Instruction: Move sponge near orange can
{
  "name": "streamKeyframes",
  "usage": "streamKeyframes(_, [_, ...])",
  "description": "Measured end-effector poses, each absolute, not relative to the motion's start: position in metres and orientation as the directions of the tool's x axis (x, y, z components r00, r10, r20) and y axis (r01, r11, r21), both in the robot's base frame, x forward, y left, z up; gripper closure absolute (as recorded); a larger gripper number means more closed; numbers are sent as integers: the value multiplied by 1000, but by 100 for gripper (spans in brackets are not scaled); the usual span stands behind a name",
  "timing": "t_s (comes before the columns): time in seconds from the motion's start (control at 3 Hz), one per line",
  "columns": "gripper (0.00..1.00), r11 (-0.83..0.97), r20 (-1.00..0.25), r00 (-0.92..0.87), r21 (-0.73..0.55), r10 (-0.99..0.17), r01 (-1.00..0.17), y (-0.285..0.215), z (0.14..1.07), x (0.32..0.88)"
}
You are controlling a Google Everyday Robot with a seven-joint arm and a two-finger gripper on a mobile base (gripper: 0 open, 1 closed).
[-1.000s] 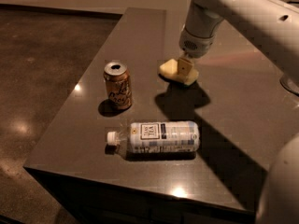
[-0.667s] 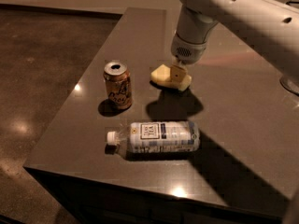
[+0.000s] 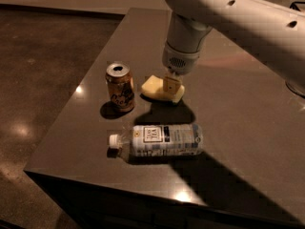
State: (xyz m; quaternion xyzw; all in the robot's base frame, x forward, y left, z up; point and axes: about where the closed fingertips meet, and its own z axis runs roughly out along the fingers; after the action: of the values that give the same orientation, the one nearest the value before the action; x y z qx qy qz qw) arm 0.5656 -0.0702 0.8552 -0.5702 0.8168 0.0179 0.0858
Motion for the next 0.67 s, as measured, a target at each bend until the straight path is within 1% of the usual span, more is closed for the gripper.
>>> streamKeyframes(0.33, [61, 314, -164, -301, -61, -939, -947, -59, 857, 556])
streamKeyframes(0.67, [39, 316, -165, -303, -63, -939, -947, -59, 856, 557])
